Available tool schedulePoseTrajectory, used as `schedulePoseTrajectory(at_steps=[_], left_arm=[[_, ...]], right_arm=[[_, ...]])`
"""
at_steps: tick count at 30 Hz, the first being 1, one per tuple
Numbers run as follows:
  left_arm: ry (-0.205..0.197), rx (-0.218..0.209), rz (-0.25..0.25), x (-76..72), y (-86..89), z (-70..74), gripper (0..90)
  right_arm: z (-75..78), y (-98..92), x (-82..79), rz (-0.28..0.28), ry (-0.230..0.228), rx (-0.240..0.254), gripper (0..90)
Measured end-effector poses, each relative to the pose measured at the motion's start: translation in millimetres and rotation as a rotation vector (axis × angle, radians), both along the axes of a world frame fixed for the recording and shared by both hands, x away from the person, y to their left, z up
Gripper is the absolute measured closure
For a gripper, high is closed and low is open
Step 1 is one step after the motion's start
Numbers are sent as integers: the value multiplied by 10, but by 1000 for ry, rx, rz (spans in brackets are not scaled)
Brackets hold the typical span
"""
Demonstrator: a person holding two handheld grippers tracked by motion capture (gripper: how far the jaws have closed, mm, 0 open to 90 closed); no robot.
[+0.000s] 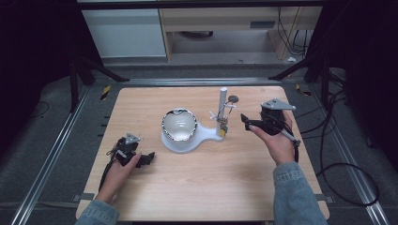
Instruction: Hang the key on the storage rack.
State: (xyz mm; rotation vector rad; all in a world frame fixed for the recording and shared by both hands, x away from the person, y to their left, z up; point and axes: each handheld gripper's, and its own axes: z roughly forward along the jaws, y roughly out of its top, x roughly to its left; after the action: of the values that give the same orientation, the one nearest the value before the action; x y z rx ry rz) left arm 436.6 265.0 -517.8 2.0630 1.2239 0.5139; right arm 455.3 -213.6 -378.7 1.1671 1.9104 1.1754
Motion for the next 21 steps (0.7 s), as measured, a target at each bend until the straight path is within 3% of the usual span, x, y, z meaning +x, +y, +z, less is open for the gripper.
schedulePoseTrajectory(at_steps=[8, 16, 21], left_arm=[[0, 0, 0, 0, 0, 0, 0], [0, 0, 1, -1, -1, 0, 0], [0, 0, 3, -2, -2, 0, 0]], right_arm=[[24, -10, -64, 18, -13, -10, 65], [0, -113, -142, -16, -21, -37, 61], [-103, -260, -178, -65, -1, -62, 62]])
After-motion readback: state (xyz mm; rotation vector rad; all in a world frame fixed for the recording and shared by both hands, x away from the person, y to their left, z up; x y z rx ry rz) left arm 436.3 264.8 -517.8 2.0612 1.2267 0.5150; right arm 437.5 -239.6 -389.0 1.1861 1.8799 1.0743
